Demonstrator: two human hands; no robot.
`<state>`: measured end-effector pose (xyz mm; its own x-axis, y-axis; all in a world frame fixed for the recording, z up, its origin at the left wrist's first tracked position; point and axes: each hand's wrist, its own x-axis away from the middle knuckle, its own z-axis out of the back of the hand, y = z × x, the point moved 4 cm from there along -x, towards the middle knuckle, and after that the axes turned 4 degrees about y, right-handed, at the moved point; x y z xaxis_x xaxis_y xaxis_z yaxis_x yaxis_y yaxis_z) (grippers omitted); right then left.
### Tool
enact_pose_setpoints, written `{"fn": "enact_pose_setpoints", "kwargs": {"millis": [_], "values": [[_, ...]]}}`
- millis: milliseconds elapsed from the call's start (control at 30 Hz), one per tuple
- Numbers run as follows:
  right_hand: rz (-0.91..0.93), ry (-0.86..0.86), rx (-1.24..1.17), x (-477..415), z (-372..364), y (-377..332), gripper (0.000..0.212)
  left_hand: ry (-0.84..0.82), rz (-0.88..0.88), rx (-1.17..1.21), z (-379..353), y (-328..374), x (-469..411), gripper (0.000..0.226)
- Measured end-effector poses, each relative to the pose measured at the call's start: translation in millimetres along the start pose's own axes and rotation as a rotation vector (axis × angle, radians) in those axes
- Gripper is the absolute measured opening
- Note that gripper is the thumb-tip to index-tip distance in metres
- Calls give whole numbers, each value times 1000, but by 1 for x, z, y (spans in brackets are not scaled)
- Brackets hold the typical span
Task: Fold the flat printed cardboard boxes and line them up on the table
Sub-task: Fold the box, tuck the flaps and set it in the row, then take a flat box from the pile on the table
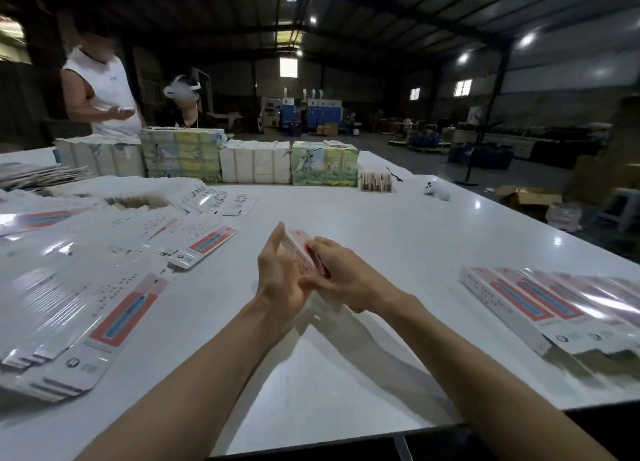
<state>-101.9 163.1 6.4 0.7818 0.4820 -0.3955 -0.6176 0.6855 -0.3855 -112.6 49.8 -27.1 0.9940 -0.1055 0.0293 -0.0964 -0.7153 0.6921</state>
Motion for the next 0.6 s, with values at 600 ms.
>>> {"fn": "enact_pose_setpoints", "kwargs": {"millis": [600], "values": [[-639, 65, 583, 134, 80, 123, 51, -92, -121, -768, 2, -17, 0, 39]]}}
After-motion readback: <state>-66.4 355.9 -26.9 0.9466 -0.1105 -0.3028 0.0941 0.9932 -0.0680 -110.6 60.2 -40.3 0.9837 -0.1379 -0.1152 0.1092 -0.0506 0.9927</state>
